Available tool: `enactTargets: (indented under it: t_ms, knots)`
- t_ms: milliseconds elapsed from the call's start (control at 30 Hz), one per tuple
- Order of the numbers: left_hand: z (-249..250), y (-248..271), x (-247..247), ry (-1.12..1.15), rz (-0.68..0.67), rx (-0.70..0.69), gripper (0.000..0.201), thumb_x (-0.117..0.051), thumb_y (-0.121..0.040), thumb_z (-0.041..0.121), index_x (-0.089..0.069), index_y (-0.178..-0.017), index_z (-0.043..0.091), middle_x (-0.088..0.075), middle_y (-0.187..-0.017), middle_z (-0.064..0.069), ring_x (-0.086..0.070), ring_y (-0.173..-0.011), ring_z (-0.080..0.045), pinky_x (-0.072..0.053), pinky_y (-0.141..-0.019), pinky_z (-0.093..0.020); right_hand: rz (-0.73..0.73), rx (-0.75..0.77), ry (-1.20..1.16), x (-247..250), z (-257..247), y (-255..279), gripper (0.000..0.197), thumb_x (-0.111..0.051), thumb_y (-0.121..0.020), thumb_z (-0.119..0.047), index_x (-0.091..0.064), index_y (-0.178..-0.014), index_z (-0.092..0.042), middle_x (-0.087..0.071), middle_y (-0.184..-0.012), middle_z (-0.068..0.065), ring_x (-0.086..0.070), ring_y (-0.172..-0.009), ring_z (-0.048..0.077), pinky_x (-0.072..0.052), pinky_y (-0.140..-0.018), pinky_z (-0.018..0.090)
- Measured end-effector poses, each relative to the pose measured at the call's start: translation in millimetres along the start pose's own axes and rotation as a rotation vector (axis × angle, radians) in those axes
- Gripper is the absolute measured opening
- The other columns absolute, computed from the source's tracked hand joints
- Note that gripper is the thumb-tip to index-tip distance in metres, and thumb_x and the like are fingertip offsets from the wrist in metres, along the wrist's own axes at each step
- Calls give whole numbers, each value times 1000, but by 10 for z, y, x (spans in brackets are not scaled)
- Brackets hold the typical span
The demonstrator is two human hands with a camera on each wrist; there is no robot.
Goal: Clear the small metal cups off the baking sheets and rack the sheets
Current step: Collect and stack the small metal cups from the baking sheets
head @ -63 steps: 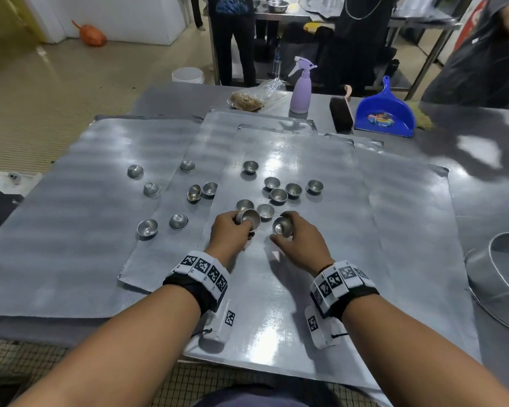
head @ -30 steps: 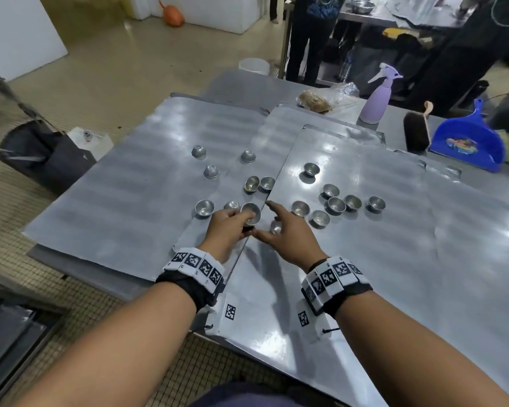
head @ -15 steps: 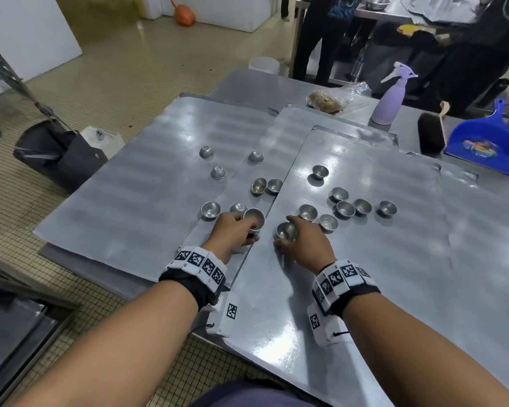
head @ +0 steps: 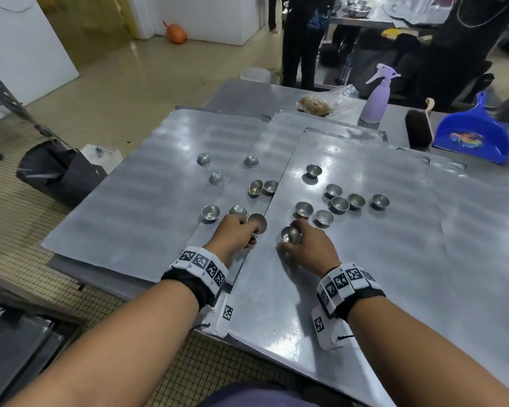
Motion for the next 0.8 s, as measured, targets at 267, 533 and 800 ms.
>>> enactTargets:
  t_ms: [267,533,800]
  knots:
    - [55,116,-164,21,-6,-30,4,-61,-85,11,-59,-89,10,-54,-72,-13,-54,-62,-21,-37,-53,-25,-17,-18,-93,157,120,159,52,-72,-81,-48,-52,-122,-23,-68,-114,3,-62,-103,27,-48,-82,36]
    - [75,94,-448,35,-8,-31,8,-66,-84,17,-65,-82,8,-62,-71,-3,-63,-58,-15,-46,-60,-27,51,51,-194,415,280,267,54,-72,-81,-52,-52,-123,-25,-69,-115,-1,-64,-102,22,-51,-87,39]
    - [166,192,-925,243,34,78,32,-71,-81,38,-72,-85,6,-66,-70,-13,-60,-58,-24,-42,-53,-28,98,113,-300,658,461,348,55,-73,-79,-55,-50,-120,-28,-70,-109,-4,-65,-100,17,-54,-86,42]
Point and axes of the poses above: each hand's wrist, its own y-axis away from the middle knuckle, its own x-axis out of the back of the hand, z = x × y, the point moved 2 cm from there along -y, towards the middle knuckle
